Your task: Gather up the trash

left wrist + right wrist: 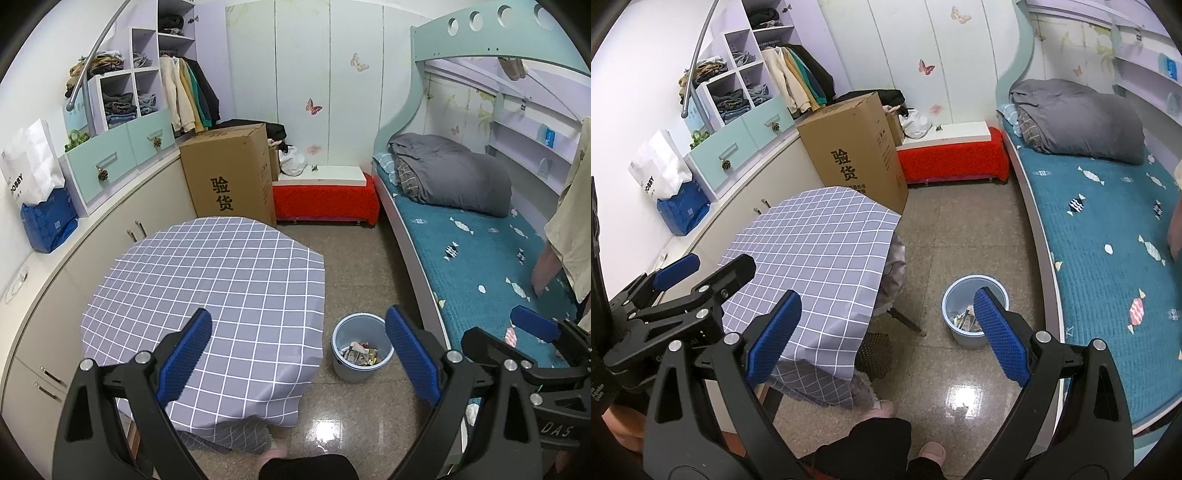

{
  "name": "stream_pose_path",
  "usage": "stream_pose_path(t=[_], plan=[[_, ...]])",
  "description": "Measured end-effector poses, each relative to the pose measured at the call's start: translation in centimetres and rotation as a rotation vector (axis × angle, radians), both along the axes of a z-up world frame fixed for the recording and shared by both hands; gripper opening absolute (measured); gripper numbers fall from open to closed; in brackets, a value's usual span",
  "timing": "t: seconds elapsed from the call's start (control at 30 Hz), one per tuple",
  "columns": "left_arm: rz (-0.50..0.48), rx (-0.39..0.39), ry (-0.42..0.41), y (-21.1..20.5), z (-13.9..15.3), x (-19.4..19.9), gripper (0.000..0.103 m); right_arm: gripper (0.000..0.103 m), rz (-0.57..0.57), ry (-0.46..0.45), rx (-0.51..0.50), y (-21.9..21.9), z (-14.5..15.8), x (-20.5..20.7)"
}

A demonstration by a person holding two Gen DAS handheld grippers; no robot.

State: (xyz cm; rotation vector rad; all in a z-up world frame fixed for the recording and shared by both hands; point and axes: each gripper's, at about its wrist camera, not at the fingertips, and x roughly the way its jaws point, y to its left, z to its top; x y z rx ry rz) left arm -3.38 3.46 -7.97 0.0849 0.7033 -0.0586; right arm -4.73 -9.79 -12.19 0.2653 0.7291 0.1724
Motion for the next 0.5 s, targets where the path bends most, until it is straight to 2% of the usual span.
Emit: stream_pose_path(t=[0.33,0.5], plan=[[0.021,-0.001,0.030,1.6,-0.8,0.5,0.093,0.092,0.016,0.008,0.002,0.9,-0.2,1.3],[0.026,0.002,0.019,2.1,-0.8,0.7,0.093,0.092,0.022,0.005,-0.010,1.4,-0.3,1.5]])
